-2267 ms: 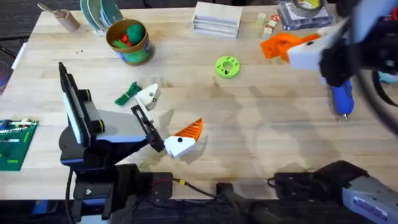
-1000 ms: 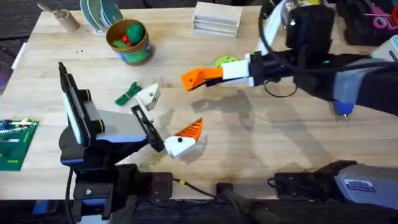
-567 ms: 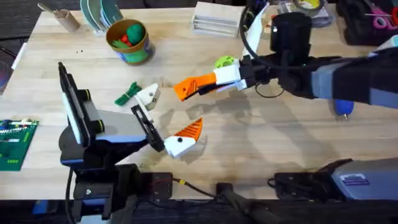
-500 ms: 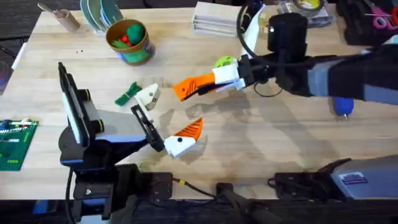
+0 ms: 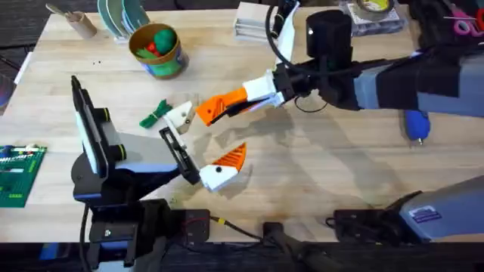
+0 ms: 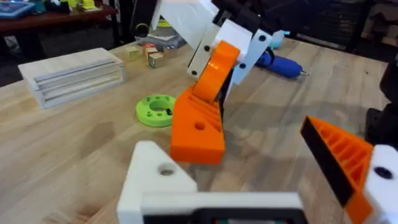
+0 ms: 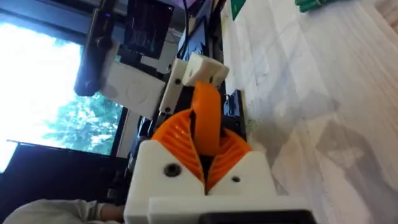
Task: Pick up the gripper from the table and insert it into the empty holder that is missing its gripper. Then pick up a screw, insert it into the mounting hole, and use the screwdriver to tighten it. Finally, clean up the table by picking up the vegetable and placing it into the bucket.
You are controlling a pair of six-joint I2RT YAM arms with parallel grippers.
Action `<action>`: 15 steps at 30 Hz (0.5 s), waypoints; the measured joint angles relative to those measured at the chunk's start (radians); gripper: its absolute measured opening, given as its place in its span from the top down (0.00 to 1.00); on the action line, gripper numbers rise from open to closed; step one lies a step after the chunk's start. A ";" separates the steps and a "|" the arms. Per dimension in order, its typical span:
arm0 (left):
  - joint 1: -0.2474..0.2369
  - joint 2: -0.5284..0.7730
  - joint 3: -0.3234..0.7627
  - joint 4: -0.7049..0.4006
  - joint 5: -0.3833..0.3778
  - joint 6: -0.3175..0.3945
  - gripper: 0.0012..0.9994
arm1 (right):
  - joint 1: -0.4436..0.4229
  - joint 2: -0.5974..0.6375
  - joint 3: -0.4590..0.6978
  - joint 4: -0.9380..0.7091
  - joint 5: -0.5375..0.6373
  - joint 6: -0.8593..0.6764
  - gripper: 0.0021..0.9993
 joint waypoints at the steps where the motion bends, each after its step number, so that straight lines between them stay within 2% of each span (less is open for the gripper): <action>1: 0.000 0.000 0.000 0.000 0.000 0.000 0.01 | 0.008 0.000 0.001 0.001 0.005 0.000 0.99; 8: 0.001 0.000 0.000 -0.001 -0.008 0.000 0.01 | 0.054 0.002 0.009 0.017 0.037 0.004 0.99; 15: 0.002 0.000 0.000 -0.004 -0.022 -0.001 0.01 | 0.062 0.010 0.013 0.019 0.082 0.007 0.99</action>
